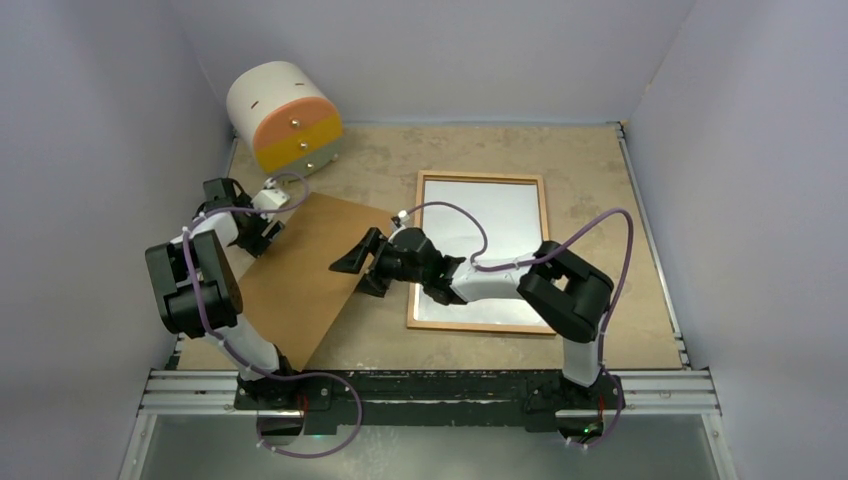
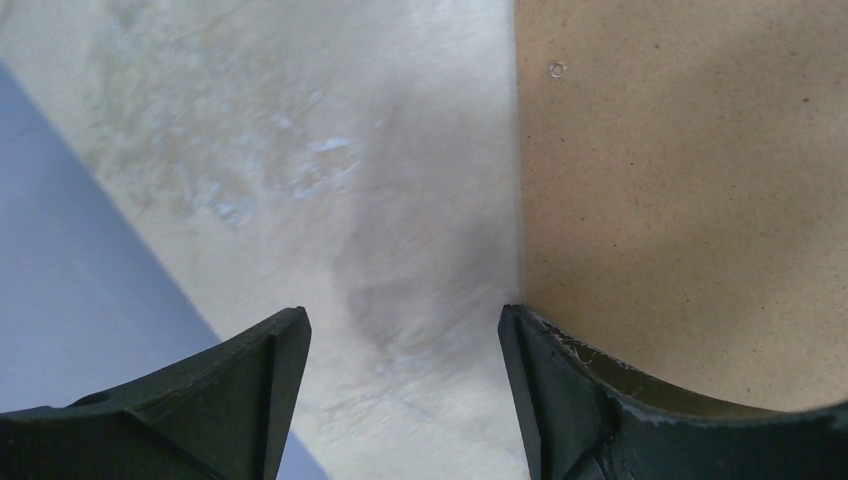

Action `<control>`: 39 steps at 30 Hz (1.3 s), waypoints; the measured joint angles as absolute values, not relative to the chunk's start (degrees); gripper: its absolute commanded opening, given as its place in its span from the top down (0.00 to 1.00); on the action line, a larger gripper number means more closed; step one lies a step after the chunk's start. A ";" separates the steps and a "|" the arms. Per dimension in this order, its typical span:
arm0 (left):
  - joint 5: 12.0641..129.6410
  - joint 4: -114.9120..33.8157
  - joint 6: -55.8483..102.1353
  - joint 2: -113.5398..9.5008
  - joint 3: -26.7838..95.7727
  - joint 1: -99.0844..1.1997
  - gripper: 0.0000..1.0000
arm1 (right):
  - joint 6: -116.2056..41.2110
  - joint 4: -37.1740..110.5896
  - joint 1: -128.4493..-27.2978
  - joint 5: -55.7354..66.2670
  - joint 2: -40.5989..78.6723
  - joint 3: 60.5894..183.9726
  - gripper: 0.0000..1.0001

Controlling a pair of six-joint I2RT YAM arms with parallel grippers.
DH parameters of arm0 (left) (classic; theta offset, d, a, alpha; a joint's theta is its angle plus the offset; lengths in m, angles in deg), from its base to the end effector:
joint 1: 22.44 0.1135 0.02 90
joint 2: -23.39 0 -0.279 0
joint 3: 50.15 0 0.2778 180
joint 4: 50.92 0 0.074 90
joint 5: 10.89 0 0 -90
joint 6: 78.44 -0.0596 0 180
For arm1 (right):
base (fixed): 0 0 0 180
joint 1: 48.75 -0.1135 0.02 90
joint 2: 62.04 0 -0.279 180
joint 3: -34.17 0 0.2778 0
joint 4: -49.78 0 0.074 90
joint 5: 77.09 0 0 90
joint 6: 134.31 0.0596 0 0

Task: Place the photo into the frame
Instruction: Turn over the photo frame item at the center of the board.

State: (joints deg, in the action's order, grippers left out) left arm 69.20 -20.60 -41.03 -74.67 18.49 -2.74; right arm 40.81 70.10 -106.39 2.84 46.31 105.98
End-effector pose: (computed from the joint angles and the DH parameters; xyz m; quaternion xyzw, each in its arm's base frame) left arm 0.3499 0.1144 0.1387 0.2939 0.9160 0.0860 0.2592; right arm 0.2366 0.3928 0.1759 0.1381 0.7864 0.5891 0.1244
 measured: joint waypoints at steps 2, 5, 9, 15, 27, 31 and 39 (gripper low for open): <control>67.43 -18.78 -41.03 -74.63 18.77 -2.91 0.26 | 41.38 76.29 -106.48 2.89 46.20 105.93 0.24; 64.83 -15.88 -40.99 -74.63 19.45 -3.37 0.26 | 40.72 79.52 -106.39 3.41 45.11 106.22 0.28; 60.87 -11.00 -40.88 -74.63 20.02 -4.01 0.26 | 39.63 76.83 -106.26 4.92 42.62 107.33 0.47; 56.85 -2.85 -40.44 -74.63 20.76 -4.57 0.14 | 38.19 61.82 -106.26 9.57 36.69 108.67 0.79; 39.06 11.66 -41.91 -62.08 41.13 -4.95 0.01 | 35.04 40.59 -97.80 10.25 33.11 112.95 1.00; 29.09 14.64 -48.31 -53.76 45.85 -4.97 0.00 | 34.78 38.73 -90.72 8.04 30.14 115.20 1.00; 16.05 19.38 -64.73 -38.68 40.23 -7.02 0.00 | 38.30 38.73 -79.03 2.03 24.56 115.53 1.00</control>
State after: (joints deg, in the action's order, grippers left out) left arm 16.05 19.38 -64.73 -38.68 40.23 -7.02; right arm 38.30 38.73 -79.03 2.03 24.56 115.53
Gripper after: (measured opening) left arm 0.998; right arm 0.013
